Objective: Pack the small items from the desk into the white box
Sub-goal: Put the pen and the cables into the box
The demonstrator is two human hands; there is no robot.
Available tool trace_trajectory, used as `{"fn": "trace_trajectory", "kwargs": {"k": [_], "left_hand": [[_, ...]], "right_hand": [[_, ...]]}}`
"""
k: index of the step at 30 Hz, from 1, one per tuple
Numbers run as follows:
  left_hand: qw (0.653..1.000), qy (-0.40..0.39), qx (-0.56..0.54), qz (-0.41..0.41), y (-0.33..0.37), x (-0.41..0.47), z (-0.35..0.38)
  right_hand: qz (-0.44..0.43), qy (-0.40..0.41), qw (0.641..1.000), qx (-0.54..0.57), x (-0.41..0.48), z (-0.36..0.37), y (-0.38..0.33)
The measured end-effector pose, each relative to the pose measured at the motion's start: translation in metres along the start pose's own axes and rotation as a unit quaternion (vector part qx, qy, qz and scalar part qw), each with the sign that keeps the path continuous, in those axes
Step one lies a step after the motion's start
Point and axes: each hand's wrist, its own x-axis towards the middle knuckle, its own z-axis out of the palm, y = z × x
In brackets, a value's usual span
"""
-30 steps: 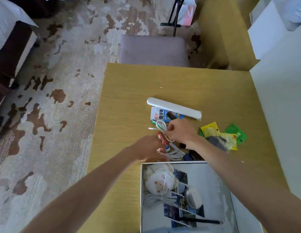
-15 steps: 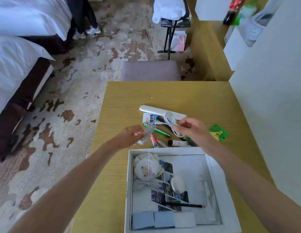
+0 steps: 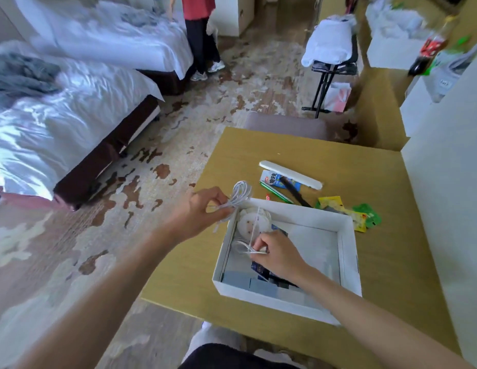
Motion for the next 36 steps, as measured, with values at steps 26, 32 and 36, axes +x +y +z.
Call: {"fn": "trace_trajectory", "kwargs": {"k": [26,32,36], "left_hand": [[0.882,-0.318,0.315,0.146,0.013,-0.012,0.090],[0.810,-0.334,0.436,0.204,0.010,-0.008,0.093],[0.801,-0.321,0.452,0.226,0.011,-0.008,0.090]], "right_hand": [[0.034,-0.097,0.992,-0.071,-0.030,-0.011,0.018],[-0.045,-0.071,0.990,-0.113,-0.020,0.011,0.015],[-0.082,-0.092,0.975,-0.185,-0.015,0.010,0.012]]}}
